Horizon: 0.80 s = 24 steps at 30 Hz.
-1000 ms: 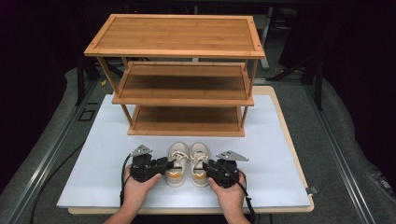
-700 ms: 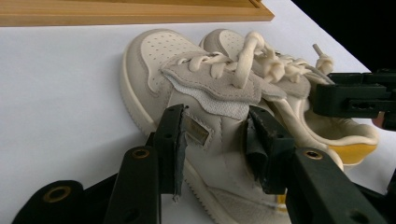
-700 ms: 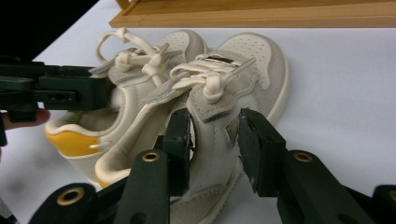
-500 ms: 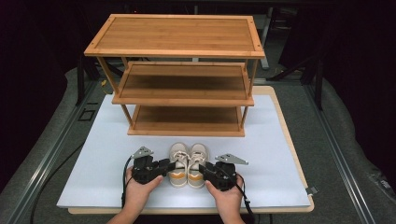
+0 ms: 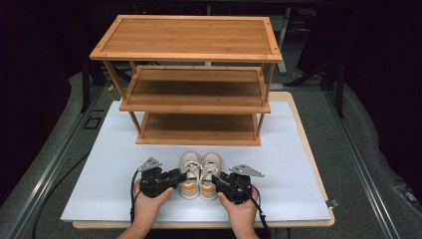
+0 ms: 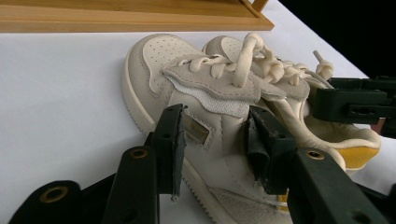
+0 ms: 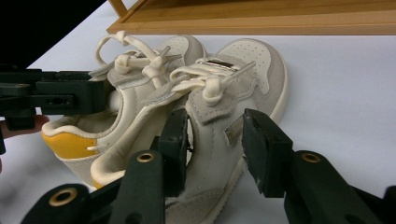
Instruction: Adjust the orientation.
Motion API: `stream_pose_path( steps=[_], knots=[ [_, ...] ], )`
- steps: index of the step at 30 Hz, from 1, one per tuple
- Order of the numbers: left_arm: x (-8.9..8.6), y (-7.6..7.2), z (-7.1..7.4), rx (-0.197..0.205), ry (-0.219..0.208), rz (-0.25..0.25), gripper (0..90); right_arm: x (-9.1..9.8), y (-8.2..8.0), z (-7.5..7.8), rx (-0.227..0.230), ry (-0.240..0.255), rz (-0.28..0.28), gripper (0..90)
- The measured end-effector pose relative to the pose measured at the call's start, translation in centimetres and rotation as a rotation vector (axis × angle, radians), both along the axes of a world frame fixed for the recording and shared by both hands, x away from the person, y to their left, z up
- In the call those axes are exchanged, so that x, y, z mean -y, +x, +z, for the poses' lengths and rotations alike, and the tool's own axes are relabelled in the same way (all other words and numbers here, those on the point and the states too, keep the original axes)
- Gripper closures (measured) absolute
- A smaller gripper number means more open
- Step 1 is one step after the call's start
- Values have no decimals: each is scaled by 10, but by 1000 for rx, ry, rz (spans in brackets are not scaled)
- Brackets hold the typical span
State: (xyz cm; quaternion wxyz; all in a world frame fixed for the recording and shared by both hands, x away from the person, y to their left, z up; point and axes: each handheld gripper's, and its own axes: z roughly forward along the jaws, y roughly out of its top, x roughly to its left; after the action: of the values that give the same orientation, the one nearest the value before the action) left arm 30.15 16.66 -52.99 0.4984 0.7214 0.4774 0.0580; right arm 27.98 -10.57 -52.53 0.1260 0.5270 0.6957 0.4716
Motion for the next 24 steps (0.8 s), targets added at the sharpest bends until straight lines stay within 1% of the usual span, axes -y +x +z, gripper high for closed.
stream_pose_path(
  steps=[1, 2, 3, 4, 5, 6, 7, 8, 9, 10, 11, 12, 13, 15, 16, 20, 21, 22, 23, 24],
  knots=[
    [-1, -1, 0, -9, -7, 8, 558, 1, 0, 0, 3, 4, -2, 584],
    [-2, -3, -1, -7, -17, 18, 544, 3, 0, 0, 0, 30, -8, 576],
    [-1, -4, -1, -14, -29, 28, 536, 3, -1, -1, -18, 55, -12, 573],
    [-2, -5, -1, -19, -41, 21, 537, 4, -1, -2, -28, 59, -10, 569],
    [-2, -5, -1, -19, -41, 21, 556, 5, -2, -3, -34, 60, -16, 572],
    [1, -7, -2, -12, -45, 38, 591, 5, -2, -5, -31, 86, -19, 606],
    [3, -8, -2, -10, -42, 48, 607, 5, -1, -5, -38, 104, -15, 616],
    [6, -8, -1, -4, -30, 59, 612, 4, -2, -6, -41, 107, -20, 622],
    [8, -8, -1, 7, -18, 62, 618, 3, -2, -5, -39, 101, -28, 628],
    [8, -8, 0, 10, -16, 61, 619, 2, -2, -5, -37, 96, -42, 629],
    [8, -8, 0, 10, -16, 61, 619, 2, -2, -5, -37, 96, -42, 629],
    [8, -4, -2, 7, -39, 64, 620, 1, -1, -5, -31, 110, -52, 629],
    [8, -3, -3, 8, -47, 66, 620, 1, -1, -6, -28, 109, -57, 629],
    [8, -1, -3, 13, -45, 64, 619, 1, 2, -6, -16, 103, -70, 629],
    [9, 3, -5, 14, -60, 66, 619, 0, 4, -6, -12, 99, -84, 628],
    [9, 9, -8, 11, -95, 68, 610, 3, 11, -7, -8, 94, -93, 627],
    [8, 10, -9, 8, -110, 73, 607, 4, 13, -8, -3, 99, -96, 627],
    [7, 10, -9, 7, -116, 74, 605, 4, 14, -9, 3, 110, -102, 626],
    [7, 11, -9, 4, -123, 75, 602, 4, 14, -9, 0, 111, -100, 625],
    [7, 11, -9, 9, -140, 85, 591, 4, 14, -10, 7, 115, -106, 624]
  ],
)
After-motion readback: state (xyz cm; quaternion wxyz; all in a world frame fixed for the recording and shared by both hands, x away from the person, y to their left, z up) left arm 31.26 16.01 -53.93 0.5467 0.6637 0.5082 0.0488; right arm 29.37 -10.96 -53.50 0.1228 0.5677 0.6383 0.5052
